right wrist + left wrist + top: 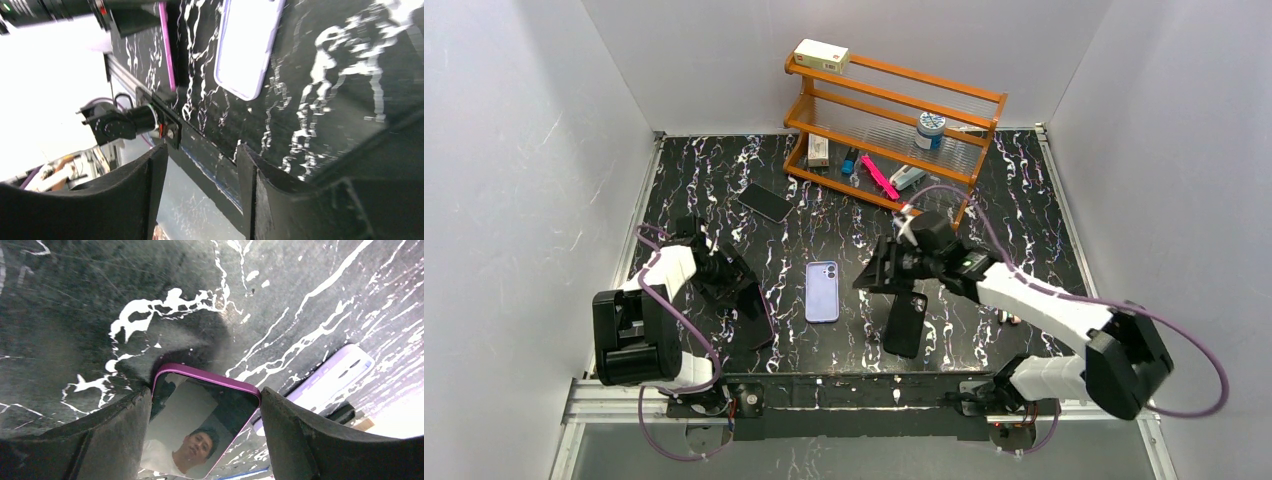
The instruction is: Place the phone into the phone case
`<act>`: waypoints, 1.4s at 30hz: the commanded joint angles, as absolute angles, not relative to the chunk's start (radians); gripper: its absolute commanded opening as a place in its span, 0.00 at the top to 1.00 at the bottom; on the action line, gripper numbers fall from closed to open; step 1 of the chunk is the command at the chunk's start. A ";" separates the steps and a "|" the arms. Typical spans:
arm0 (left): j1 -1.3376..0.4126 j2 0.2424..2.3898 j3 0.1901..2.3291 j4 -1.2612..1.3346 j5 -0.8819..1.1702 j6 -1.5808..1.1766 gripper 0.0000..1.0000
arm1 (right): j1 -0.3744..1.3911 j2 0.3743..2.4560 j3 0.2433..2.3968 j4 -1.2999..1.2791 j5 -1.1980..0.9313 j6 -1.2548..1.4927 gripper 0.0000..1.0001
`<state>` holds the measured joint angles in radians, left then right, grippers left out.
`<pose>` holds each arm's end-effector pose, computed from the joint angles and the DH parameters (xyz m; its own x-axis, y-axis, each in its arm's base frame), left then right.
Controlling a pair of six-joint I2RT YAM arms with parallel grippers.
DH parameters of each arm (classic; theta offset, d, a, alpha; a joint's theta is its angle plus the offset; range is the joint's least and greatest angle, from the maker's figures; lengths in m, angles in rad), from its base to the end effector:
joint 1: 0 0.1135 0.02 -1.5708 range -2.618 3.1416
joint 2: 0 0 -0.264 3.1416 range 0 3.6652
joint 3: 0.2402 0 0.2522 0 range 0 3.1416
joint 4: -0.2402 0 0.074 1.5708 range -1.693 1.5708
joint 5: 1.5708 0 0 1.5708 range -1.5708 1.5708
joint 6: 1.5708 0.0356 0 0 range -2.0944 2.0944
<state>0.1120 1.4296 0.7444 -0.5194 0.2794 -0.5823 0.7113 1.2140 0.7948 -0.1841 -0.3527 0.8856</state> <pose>0.2488 0.0181 0.1653 -0.7698 -0.6185 -0.1575 -0.5180 0.7496 -0.4120 0.1923 0.1819 0.2550 -0.9132 0.1723 -0.3694 -0.1913 0.6191 0.7616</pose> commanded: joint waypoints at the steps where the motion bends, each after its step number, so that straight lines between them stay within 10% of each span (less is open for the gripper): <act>1: 0.104 1.444 0.673 -0.518 0.364 -0.604 0.33 | 0.881 1.337 0.866 -0.023 -0.296 0.949 0.41; 29: 0.090 1.445 0.654 -0.490 0.400 -0.601 0.34 | 1.087 2.020 1.322 0.072 -0.409 0.838 0.52; 42: 0.086 1.416 0.661 -0.494 0.432 -0.592 0.31 | 1.091 2.051 1.322 0.127 -0.453 0.842 0.82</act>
<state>0.0952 1.4227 0.6991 -0.4706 0.4351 -0.6071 1.0847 2.0357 1.2869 0.0589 -0.4133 0.8490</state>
